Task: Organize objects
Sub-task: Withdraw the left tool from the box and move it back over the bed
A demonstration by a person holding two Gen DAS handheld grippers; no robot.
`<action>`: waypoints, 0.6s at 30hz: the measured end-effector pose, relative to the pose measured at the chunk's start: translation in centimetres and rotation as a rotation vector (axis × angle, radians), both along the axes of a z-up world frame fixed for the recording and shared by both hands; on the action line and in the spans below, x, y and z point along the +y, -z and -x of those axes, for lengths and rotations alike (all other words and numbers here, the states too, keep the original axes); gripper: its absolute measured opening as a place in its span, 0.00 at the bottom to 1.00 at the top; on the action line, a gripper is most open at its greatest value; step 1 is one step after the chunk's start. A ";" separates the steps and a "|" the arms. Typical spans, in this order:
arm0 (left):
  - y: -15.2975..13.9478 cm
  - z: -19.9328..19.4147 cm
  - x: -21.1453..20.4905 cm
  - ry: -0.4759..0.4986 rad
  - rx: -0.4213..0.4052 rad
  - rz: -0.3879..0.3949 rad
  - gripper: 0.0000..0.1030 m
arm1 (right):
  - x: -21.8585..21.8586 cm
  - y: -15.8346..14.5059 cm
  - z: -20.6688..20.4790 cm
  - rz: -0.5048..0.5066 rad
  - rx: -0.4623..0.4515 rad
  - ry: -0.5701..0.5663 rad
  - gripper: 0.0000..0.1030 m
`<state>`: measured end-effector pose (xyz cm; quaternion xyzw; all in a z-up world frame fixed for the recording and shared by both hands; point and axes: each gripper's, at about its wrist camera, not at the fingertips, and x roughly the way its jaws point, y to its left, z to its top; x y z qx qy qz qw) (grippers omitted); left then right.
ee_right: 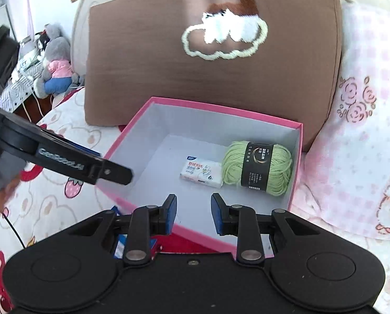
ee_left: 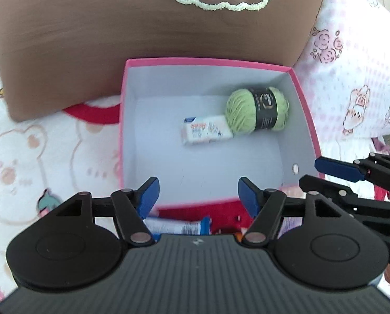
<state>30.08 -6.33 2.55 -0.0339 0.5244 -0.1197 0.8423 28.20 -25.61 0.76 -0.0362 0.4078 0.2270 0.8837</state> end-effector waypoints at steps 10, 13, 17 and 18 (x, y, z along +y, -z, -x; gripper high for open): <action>-5.9 6.5 0.4 0.059 -0.105 -0.046 0.69 | -1.0 -3.9 4.9 -0.027 -0.019 -0.015 0.52; -6.8 7.8 0.5 0.063 -0.105 -0.059 0.69 | -1.2 -4.8 6.2 -0.026 -0.040 -0.022 0.62; -7.8 9.2 0.7 0.071 -0.098 -0.040 0.70 | -1.4 -5.9 7.6 -0.043 -0.053 -0.044 0.67; -8.0 9.6 0.8 0.077 -0.107 -0.044 0.72 | -1.4 -6.0 7.8 -0.050 -0.046 -0.046 0.72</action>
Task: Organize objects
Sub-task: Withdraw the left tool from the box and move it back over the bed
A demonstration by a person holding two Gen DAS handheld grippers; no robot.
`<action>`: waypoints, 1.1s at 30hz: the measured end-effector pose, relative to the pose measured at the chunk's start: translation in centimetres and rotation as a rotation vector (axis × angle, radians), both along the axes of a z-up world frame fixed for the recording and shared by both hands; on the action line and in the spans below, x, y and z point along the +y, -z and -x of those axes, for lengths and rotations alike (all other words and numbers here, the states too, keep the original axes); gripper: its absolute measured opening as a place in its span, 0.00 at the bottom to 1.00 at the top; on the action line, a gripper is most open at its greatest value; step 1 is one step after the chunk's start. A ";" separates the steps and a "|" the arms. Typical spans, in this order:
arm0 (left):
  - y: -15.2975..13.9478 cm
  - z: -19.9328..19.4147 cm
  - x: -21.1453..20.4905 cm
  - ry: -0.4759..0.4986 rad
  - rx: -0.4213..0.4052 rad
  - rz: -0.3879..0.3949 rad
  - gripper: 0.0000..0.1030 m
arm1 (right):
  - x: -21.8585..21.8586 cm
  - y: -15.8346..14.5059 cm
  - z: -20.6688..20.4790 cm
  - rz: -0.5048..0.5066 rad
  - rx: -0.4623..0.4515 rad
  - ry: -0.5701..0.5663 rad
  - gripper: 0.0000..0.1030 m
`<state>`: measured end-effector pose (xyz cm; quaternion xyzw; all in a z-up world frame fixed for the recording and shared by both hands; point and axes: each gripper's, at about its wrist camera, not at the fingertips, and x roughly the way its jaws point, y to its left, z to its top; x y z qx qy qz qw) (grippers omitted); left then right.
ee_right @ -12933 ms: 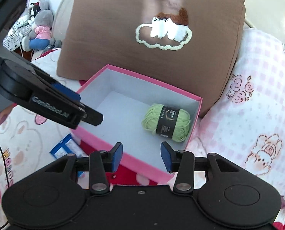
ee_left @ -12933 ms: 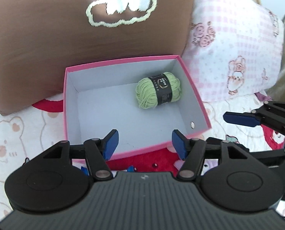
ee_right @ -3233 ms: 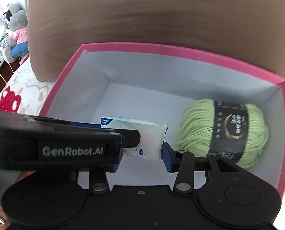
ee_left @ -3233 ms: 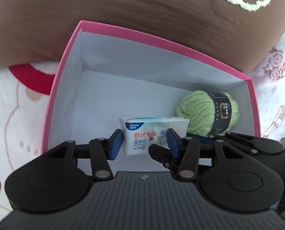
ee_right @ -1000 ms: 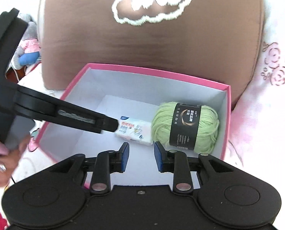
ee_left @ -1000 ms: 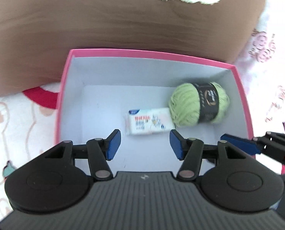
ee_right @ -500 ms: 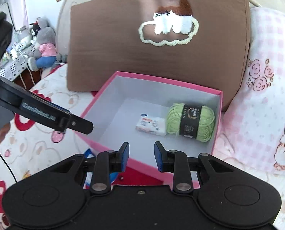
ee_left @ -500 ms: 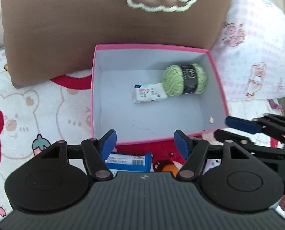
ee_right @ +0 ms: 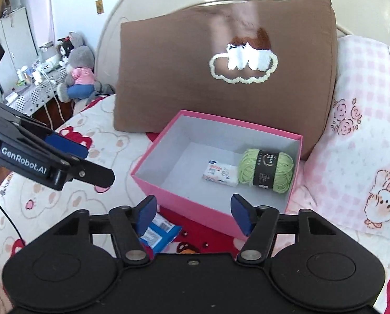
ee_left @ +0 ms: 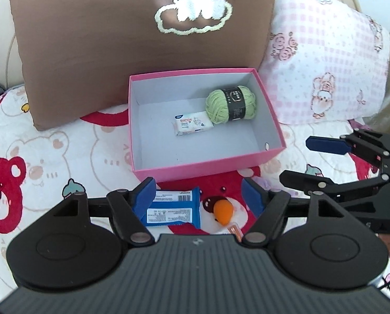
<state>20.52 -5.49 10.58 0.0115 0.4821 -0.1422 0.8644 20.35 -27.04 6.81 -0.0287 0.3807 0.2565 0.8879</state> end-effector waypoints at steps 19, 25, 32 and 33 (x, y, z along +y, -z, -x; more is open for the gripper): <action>0.5 5.5 3.0 0.014 -0.076 0.013 0.97 | 0.5 -1.7 7.6 -0.018 -0.083 -0.047 0.95; 2.3 5.6 5.0 0.000 -0.002 0.141 1.00 | -0.6 1.7 8.2 -0.061 -0.018 -0.022 0.95; 6.0 6.0 5.1 0.033 0.051 0.121 1.00 | -0.8 4.5 10.0 -0.090 0.016 0.003 0.95; 6.6 6.1 5.1 0.030 0.052 0.125 1.00 | -0.7 4.8 10.1 -0.086 0.028 0.002 0.95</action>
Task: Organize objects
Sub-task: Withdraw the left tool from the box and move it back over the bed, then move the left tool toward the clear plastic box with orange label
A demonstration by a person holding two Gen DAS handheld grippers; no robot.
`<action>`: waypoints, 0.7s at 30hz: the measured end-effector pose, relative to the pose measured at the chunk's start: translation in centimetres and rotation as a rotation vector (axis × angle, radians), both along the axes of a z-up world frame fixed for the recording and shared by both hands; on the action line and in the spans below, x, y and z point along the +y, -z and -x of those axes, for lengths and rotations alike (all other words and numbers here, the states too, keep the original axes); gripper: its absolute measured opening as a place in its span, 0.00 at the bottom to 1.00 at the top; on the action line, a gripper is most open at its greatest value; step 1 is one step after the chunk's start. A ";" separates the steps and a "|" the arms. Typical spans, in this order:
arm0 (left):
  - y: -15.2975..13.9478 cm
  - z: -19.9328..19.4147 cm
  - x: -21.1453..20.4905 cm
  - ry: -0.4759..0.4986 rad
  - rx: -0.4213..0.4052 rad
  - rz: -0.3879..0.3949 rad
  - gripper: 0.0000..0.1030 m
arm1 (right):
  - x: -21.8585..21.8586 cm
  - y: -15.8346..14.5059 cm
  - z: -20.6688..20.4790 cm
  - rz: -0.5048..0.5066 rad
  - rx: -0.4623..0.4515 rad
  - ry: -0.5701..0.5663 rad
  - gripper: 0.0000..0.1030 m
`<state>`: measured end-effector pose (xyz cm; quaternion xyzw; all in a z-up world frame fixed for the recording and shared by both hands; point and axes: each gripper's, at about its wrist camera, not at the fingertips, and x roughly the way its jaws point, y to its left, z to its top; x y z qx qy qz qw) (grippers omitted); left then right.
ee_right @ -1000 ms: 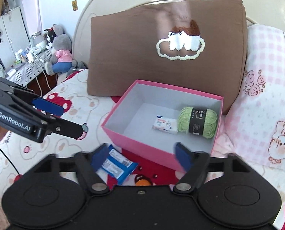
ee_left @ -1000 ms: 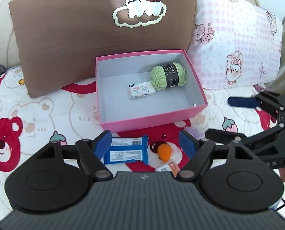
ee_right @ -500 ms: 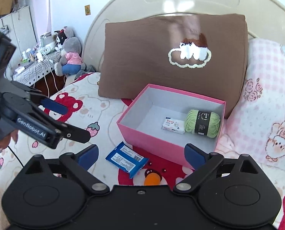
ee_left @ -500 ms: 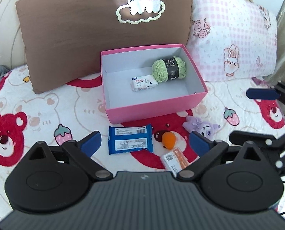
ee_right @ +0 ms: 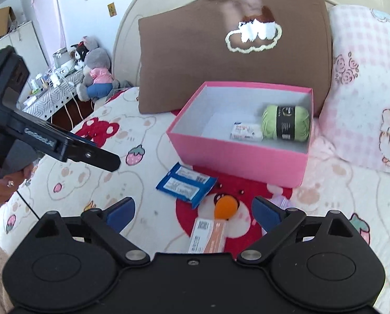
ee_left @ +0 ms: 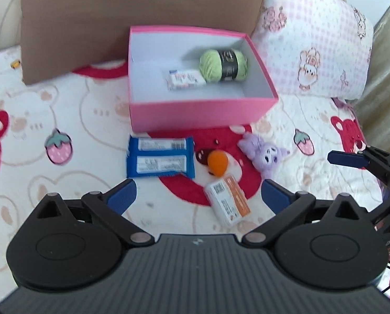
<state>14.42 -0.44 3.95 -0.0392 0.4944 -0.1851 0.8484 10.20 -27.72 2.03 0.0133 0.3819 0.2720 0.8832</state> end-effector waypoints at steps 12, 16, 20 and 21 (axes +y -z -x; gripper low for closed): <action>5.8 0.9 -1.6 0.069 0.091 -0.070 0.99 | 0.4 3.5 1.6 0.007 0.116 0.004 0.94; 6.4 1.8 -1.8 0.099 0.090 -0.106 0.99 | 0.5 4.0 2.4 0.045 0.081 -0.019 0.94; 6.7 2.3 -1.9 0.113 0.077 -0.107 0.99 | 0.8 5.2 2.9 0.098 0.009 -0.068 0.94; 6.9 2.3 -2.0 0.119 0.075 -0.108 0.99 | 0.7 5.7 2.9 0.114 -0.006 -0.074 0.93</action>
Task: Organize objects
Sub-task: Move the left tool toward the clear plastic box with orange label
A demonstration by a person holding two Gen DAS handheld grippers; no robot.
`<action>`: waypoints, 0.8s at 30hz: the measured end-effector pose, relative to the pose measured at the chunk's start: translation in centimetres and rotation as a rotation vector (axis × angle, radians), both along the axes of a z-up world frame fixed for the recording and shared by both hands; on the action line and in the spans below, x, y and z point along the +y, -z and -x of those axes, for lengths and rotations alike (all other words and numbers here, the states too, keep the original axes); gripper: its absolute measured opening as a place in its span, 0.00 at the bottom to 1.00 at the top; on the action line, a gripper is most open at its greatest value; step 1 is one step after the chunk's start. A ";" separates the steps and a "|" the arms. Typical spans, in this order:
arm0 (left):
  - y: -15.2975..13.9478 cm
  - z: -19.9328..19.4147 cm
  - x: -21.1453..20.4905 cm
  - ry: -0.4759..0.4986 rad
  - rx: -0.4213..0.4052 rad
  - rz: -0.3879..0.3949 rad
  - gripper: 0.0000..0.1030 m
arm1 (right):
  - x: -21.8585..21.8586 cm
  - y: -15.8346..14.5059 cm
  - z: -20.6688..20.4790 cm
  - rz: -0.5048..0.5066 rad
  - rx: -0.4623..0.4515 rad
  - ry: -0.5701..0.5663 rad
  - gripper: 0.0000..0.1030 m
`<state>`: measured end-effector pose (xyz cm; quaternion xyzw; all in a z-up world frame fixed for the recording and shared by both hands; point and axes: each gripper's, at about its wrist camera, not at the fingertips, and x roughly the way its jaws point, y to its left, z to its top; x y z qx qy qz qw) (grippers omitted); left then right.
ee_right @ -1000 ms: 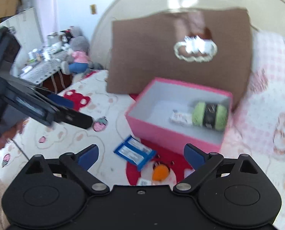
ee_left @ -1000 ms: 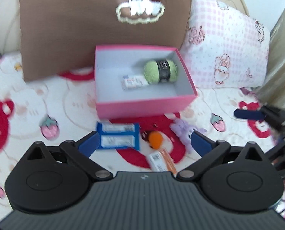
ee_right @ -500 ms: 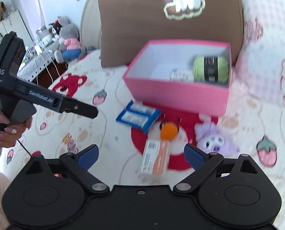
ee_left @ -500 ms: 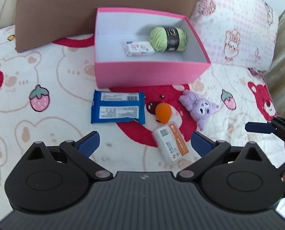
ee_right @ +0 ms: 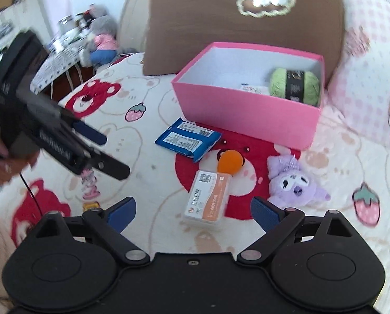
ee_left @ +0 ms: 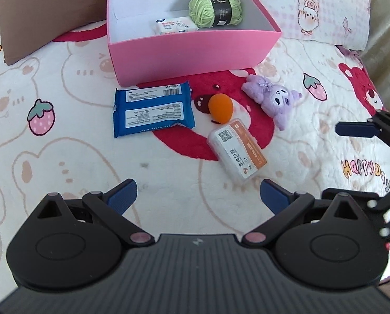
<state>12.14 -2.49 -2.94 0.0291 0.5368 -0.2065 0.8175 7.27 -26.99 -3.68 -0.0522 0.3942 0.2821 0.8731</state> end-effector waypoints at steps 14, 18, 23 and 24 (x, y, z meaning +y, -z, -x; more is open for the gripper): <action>4.6 -1.8 -1.9 0.041 0.091 0.015 0.97 | 0.2 4.4 -1.0 0.049 0.034 -0.010 0.90; 5.6 -2.3 -2.3 0.061 0.102 0.029 0.97 | 2.3 5.0 -0.9 0.109 0.029 -0.048 0.90; 6.6 -3.6 -2.7 0.079 0.067 0.067 0.95 | 3.5 5.9 -1.0 0.131 -0.006 -0.077 0.90; 6.8 -4.0 -2.7 0.081 0.064 0.074 0.95 | 3.6 6.2 -1.2 0.137 -0.011 -0.069 0.89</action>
